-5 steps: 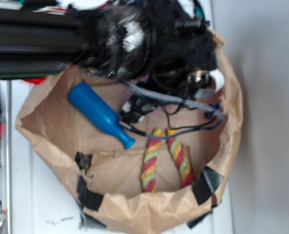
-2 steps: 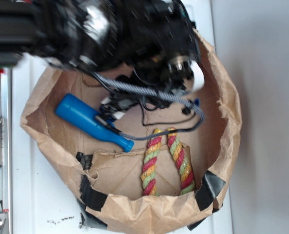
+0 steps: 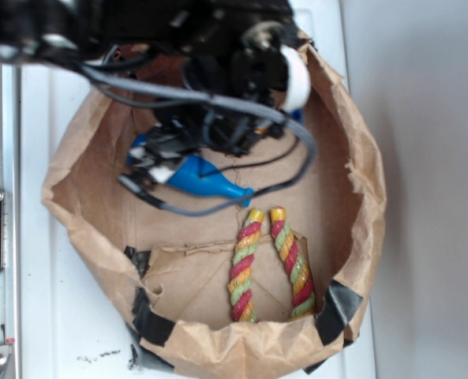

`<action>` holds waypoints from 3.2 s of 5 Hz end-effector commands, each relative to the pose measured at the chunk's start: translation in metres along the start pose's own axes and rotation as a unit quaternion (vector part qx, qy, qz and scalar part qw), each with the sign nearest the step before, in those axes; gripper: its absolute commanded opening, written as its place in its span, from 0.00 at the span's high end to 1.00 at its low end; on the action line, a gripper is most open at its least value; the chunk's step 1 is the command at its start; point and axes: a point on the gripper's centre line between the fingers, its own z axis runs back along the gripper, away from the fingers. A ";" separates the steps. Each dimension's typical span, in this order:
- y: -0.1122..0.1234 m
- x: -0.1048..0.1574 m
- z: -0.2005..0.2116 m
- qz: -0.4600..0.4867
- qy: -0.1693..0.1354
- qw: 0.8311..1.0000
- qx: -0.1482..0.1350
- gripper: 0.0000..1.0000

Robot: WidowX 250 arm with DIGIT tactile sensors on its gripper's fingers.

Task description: Grab the blue bottle.

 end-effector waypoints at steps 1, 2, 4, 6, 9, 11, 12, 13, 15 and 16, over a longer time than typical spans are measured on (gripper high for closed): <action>-0.044 -0.013 -0.011 -0.061 0.003 0.997 0.045 0.00; -0.060 -0.002 -0.028 -0.059 0.000 0.998 0.027 0.00; -0.041 0.022 -0.038 0.014 0.021 0.999 0.040 0.00; -0.011 0.014 0.012 0.073 -0.045 0.996 0.002 0.00; -0.014 0.004 0.005 0.100 -0.096 0.990 0.033 0.00; 0.006 0.007 0.002 0.228 -0.092 0.969 0.024 0.00; 0.006 0.004 0.003 0.294 -0.107 0.949 0.037 0.00; 0.004 -0.001 0.005 0.379 -0.104 0.917 0.064 0.00; 0.005 0.000 -0.003 0.398 -0.109 0.909 0.062 0.00; 0.009 0.007 -0.013 0.403 -0.089 0.908 0.069 0.00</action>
